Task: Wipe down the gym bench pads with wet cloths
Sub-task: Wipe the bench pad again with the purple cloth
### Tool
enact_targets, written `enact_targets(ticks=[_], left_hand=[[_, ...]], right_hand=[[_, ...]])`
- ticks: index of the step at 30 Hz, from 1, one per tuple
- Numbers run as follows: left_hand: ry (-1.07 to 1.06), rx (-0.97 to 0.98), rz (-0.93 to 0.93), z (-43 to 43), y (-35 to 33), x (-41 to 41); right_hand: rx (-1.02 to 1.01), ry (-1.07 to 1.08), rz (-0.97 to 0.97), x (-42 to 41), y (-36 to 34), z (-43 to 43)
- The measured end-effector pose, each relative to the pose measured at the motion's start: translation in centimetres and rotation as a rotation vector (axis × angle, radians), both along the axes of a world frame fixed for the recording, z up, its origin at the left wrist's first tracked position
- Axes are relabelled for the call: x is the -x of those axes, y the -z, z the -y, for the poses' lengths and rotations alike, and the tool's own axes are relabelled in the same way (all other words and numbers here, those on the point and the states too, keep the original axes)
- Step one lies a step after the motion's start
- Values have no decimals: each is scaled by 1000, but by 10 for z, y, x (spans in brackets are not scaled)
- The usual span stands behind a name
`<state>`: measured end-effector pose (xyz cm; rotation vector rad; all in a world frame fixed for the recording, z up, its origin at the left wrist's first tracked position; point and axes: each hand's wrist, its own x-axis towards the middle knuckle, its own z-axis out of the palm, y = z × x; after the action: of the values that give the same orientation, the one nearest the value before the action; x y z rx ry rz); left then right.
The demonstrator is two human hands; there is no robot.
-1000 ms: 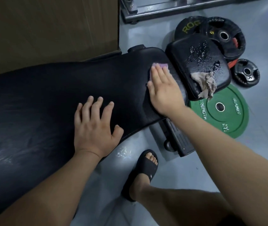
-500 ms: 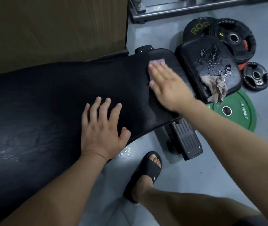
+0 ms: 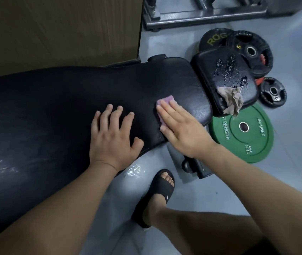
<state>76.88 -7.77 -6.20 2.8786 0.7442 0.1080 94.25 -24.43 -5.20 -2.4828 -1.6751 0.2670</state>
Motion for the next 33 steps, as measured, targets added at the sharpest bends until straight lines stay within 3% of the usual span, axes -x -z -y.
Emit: enact_targets(ticks=[7,12,16,20,23,25,28,30,33], left_hand=[[67,126,-41,-8,-11,15],[180,261,-114,-32,-34,89],[-23,285,-88,-47,-54,148],[-246,254,-190,-61,-64,188],[-328,341,-353,-75,-63,205],[-354,430,-435,-83,-60,213],[-353,503,-485,-90,-54,222],[-337,507,-491,-91,-51,223],[-336,511,-487,-91,-48,221]], right_hand=[[31,322,-115,35,2,-20],[1,277,-122,80,-1,-26],[-20,255,-134,128,-8,-45],[5,-21,-126,194,-9,-66],[58,-244,-72,190,-6,-57],[38,-168,-61,160,-9,-58],[54,206,-126,114,-15,-75],[46,332,-126,115,-16,-91],[-26,201,-110,163,-11,-101]])
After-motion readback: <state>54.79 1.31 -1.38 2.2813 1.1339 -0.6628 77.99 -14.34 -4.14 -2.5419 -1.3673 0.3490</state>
